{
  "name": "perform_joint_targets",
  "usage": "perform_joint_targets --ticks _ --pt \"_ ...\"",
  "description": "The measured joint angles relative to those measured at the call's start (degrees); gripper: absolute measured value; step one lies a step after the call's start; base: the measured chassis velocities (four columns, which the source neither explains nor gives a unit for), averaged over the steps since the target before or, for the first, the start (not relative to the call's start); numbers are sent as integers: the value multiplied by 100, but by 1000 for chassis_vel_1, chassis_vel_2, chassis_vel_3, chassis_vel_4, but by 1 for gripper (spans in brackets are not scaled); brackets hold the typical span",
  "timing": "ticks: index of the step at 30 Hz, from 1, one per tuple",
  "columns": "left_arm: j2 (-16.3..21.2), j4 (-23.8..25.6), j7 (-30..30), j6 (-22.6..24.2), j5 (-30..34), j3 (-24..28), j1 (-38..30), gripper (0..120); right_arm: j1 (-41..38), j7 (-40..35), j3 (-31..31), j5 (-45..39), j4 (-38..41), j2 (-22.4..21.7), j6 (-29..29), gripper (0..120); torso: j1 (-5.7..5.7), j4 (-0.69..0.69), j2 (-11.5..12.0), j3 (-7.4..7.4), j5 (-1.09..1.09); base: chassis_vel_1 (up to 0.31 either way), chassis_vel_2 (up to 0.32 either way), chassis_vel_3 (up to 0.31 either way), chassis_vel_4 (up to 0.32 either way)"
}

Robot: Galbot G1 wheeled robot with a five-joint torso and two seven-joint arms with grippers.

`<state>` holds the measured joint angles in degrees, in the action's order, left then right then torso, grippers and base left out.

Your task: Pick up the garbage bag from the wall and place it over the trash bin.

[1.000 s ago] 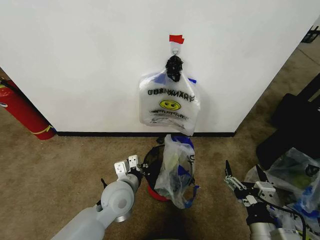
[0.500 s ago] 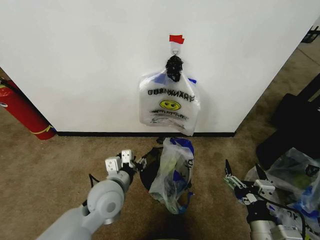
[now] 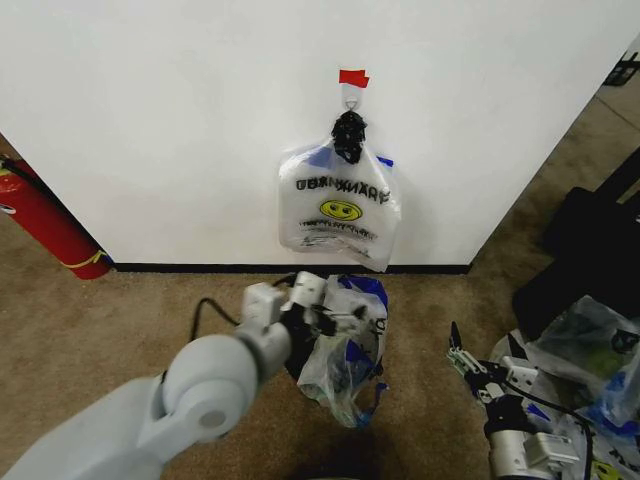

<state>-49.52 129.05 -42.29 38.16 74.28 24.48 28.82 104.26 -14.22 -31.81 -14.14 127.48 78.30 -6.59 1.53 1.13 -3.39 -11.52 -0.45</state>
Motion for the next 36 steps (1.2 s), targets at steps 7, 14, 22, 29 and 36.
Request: perform_joint_targets --ticks 7,14,22,29,36 --pt "-121 -803 -129 274 -768 427 -322 98 54 13 -34 -12 10 -4 -23 100 0 -3 0 0 -1 0 0 0 0" --pt "-31 -697 -126 293 -835 347 27 80 -30 16 -6 -34 -11 -70 11 100 0 -3 0 0 -1 0 0 0 0" --pt "18 -627 -96 159 -826 207 264 50 -70 20 34 -153 -17 -186 125 100 0 -3 0 0 -1 0 0 0 0" --pt "36 -531 -96 118 -713 92 356 27 -92 15 36 -316 -40 -348 247 100 -1 -2 0 1 0 0 0 0 0" --pt "103 -453 -74 100 -639 -56 543 3 -144 7 95 -478 -116 -512 371 100 -1 -3 0 1 -1 0 0 0 0"
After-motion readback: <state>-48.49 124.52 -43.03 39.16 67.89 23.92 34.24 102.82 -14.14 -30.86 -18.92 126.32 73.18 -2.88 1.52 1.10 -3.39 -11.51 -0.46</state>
